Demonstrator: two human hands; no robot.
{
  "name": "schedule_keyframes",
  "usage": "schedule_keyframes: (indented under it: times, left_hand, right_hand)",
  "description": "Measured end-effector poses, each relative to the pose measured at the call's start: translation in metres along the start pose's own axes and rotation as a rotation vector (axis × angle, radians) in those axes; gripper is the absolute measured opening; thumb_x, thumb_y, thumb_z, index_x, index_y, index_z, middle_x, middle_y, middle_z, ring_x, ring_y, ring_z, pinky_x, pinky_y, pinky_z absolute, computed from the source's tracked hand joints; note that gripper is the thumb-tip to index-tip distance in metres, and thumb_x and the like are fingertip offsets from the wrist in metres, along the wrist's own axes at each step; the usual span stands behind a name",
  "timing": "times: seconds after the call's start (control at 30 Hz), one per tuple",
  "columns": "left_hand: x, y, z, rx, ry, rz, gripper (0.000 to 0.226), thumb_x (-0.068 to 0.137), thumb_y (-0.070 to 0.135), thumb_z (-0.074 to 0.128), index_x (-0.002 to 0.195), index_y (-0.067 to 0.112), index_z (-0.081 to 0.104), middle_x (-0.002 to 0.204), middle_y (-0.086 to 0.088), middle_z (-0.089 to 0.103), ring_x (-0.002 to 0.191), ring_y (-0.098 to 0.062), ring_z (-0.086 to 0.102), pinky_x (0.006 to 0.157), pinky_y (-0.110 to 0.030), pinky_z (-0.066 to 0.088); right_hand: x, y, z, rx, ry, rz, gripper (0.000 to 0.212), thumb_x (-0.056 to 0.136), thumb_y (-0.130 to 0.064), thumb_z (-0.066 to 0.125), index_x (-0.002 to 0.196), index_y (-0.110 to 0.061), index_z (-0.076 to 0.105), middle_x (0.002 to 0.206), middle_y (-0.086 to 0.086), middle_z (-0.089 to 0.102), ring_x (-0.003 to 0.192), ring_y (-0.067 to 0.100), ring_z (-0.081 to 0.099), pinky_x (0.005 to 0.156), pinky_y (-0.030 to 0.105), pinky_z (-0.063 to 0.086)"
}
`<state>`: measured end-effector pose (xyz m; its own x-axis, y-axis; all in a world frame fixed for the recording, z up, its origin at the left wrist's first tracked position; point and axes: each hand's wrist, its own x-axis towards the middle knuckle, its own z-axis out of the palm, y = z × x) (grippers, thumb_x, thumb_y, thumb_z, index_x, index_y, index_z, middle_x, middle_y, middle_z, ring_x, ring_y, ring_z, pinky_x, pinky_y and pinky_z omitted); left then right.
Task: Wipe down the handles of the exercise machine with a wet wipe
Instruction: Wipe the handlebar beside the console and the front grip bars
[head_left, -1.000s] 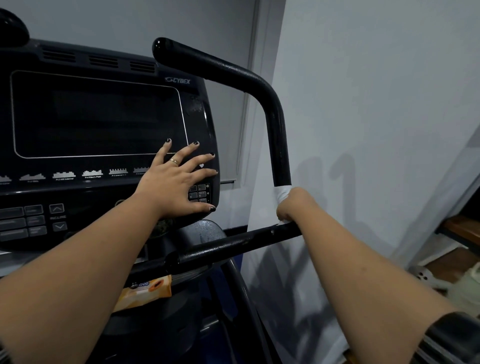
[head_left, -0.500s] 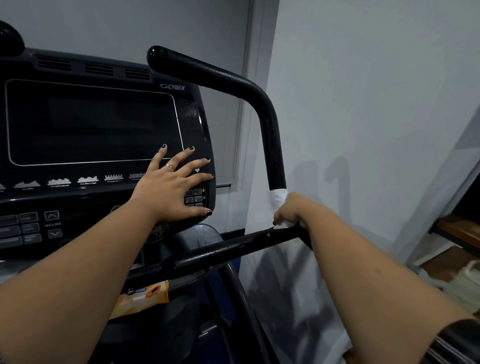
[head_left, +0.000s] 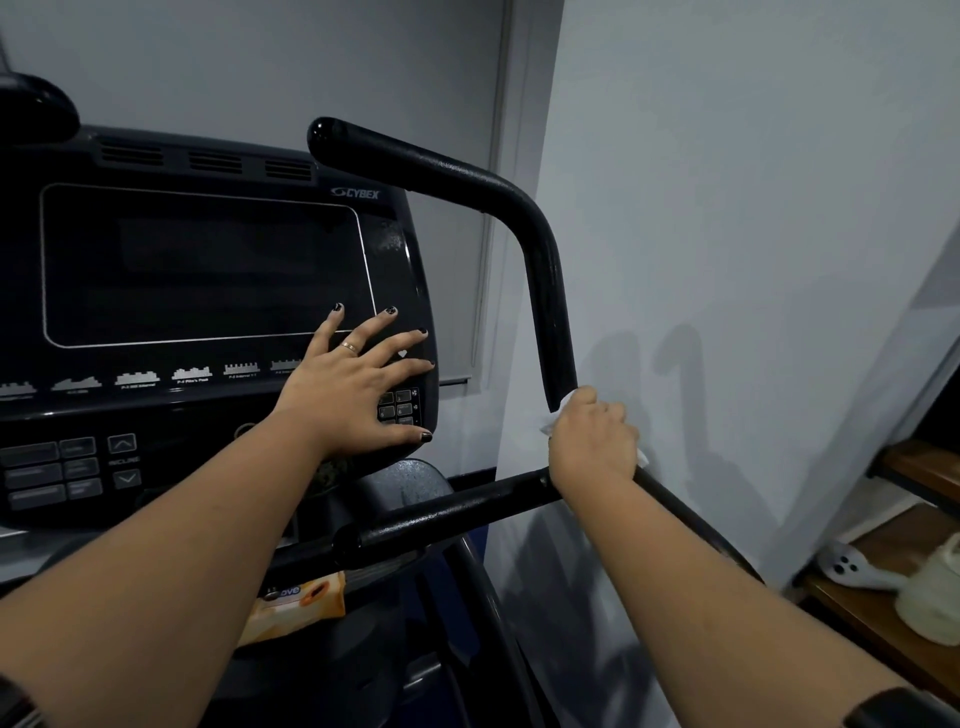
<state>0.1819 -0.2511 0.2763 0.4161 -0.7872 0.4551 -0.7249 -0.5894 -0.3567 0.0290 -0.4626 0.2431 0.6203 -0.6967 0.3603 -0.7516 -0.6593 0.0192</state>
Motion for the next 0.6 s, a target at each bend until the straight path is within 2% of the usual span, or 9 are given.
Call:
schedule_keyframes:
  times: [0.07,0.1,0.2,0.3,0.4,0.5,0.6]
  left_hand:
    - [0.000,0.001,-0.001,-0.006,-0.002,0.000,0.087,0.073,0.092,0.019,0.147,0.049,0.028,0.161,0.021,0.011,0.151,-0.014,-0.007,0.117,-0.056,-0.012]
    - [0.000,0.001,-0.001,-0.008,-0.003,-0.002,0.087,0.073,0.092,0.018,0.147,0.049,0.028,0.161,0.020,0.011,0.151,-0.014,-0.007,0.117,-0.056,-0.012]
    - [0.000,0.002,-0.001,-0.018,-0.007,-0.009,0.087,0.072,0.092,0.017,0.147,0.049,0.028,0.161,0.020,0.011,0.151,-0.014,-0.007,0.117,-0.056,-0.011]
    - [0.000,0.003,-0.002,-0.020,-0.008,-0.008,0.087,0.073,0.092,0.018,0.147,0.049,0.028,0.161,0.021,0.010,0.151,-0.014,-0.008,0.117,-0.056,-0.012]
    - [0.000,0.003,-0.003,-0.023,-0.012,-0.014,0.087,0.072,0.092,0.020,0.147,0.049,0.028,0.161,0.021,0.010,0.151,-0.013,-0.008,0.117,-0.056,-0.013]
    - [0.000,0.002,-0.003,-0.030,-0.010,-0.011,0.087,0.072,0.092,0.021,0.147,0.049,0.029,0.161,0.021,0.011,0.151,-0.013,-0.008,0.117,-0.057,-0.011]
    - [0.000,0.001,-0.004,-0.045,-0.017,-0.012,0.088,0.072,0.093,0.020,0.147,0.049,0.026,0.161,0.022,0.009,0.150,-0.012,-0.011,0.117,-0.057,-0.011]
  right_hand:
    - [0.002,-0.001,0.003,-0.016,0.030,-0.050,0.042,0.087,-0.017,0.060,0.120,-0.003,0.038,0.115,0.012,0.059,0.106,0.024,0.053,0.077,0.032,0.045]
    - [0.006,-0.002,0.003,0.050,0.002,-0.049,0.041,0.088,-0.017,0.060,0.119,-0.003,0.037,0.115,0.012,0.059,0.105,0.025,0.055,0.074,0.032,0.045]
    - [0.020,-0.004,-0.006,0.373,-0.106,0.019,0.037,0.094,-0.020,0.057,0.117,-0.004,0.033,0.103,0.009,0.062,0.092,0.028,0.062,0.067,0.033,0.042]
    - [0.028,-0.004,-0.011,0.611,-0.158,0.075,0.041,0.095,-0.024,0.058,0.120,-0.004,0.032,0.085,0.003,0.054,0.080,0.026,0.054,0.067,0.036,0.041]
    - [0.040,-0.002,-0.015,0.839,-0.183,0.119,0.041,0.094,-0.029,0.059,0.119,-0.004,0.039,0.101,0.007,0.058,0.081,0.024,0.053,0.068,0.033,0.043]
    - [0.056,-0.004,-0.022,0.971,-0.176,0.071,0.046,0.086,-0.031,0.067,0.119,-0.005,0.048,0.109,0.007,0.057,0.100,0.028,0.059,0.085,0.037,0.049]
    - [0.076,-0.015,-0.037,1.054,-0.115,0.062,0.042,0.080,-0.023,0.071,0.115,-0.008,0.051,0.110,0.008,0.058,0.103,0.028,0.060,0.092,0.044,0.052]
